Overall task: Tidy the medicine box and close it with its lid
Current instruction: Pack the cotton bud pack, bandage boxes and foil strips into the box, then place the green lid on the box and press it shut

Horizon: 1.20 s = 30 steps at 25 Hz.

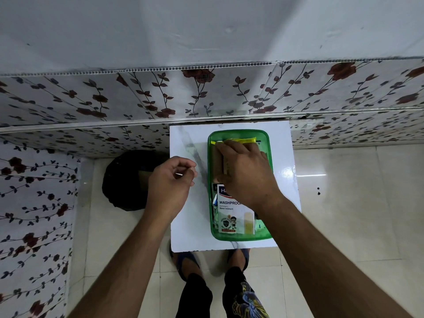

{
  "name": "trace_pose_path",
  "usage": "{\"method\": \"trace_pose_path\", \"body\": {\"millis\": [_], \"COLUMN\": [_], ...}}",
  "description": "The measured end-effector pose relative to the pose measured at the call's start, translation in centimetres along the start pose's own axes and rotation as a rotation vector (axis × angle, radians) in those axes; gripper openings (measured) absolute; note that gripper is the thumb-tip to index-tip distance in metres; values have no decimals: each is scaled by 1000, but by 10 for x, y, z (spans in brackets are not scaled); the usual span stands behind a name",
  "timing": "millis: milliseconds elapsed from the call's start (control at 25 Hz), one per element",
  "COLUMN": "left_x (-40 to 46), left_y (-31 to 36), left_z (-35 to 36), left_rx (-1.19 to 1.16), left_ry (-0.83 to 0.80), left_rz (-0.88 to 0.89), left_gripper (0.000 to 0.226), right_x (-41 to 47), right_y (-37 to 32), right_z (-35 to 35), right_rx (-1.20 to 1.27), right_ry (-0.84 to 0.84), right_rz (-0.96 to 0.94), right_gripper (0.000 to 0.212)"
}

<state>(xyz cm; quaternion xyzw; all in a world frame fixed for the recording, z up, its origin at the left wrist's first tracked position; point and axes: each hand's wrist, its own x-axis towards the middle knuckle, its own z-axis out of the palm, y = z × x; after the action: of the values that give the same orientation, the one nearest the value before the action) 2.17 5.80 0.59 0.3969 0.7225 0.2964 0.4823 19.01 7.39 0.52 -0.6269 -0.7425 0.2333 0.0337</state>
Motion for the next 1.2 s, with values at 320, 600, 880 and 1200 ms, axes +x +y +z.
{"method": "trace_pose_path", "body": {"millis": [320,600,880,1200], "left_x": [15,21,21,-20], "left_y": [-36,-52,-46,17], "left_z": [11,37,58,-36], "left_rx": [176,271,499,334], "left_ry": [-122,-263,-199,116], "left_rz": [-120,-173,-120,82], "left_gripper": [21,15,18,13], "right_x": [-67,-75,-104,-101], "right_y": [59,65,110,92], "right_z": [-7,-17,-57,-23], "right_rx": [168,249,305,279], "right_ry": [-119,32,208,2], "right_rz": [479,443,567,525], "right_gripper": [40,21,15,18]}}
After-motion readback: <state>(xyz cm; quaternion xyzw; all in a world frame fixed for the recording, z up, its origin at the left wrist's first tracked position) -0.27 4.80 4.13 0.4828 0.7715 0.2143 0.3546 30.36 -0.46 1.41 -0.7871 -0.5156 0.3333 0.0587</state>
